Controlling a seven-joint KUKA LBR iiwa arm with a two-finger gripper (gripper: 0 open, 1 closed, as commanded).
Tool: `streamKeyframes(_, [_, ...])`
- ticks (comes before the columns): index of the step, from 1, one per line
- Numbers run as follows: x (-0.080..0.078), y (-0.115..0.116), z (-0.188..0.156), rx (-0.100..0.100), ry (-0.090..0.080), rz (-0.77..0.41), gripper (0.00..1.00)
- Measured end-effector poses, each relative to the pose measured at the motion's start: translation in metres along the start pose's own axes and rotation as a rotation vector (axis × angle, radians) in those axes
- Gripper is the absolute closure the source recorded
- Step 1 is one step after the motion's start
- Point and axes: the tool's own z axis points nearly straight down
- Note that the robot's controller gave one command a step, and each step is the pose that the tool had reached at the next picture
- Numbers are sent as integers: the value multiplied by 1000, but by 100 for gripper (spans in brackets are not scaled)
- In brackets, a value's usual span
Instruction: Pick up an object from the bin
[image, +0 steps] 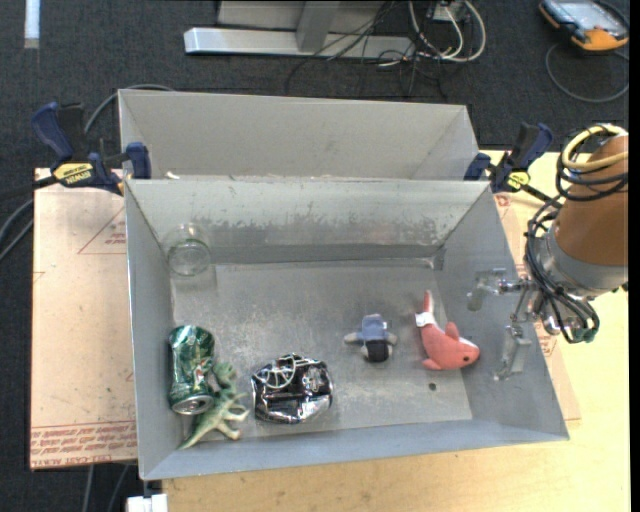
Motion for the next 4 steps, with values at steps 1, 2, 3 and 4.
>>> streamKeyframes(1, [0,0,0,0,0,0,100])
streamKeyframes(2, [0,0,0,0,0,-1,100])
streamKeyframes(3, [18,18,85,1,-5,-87,100])
streamKeyframes(4, [19,27,100,-2,-1,17,100])
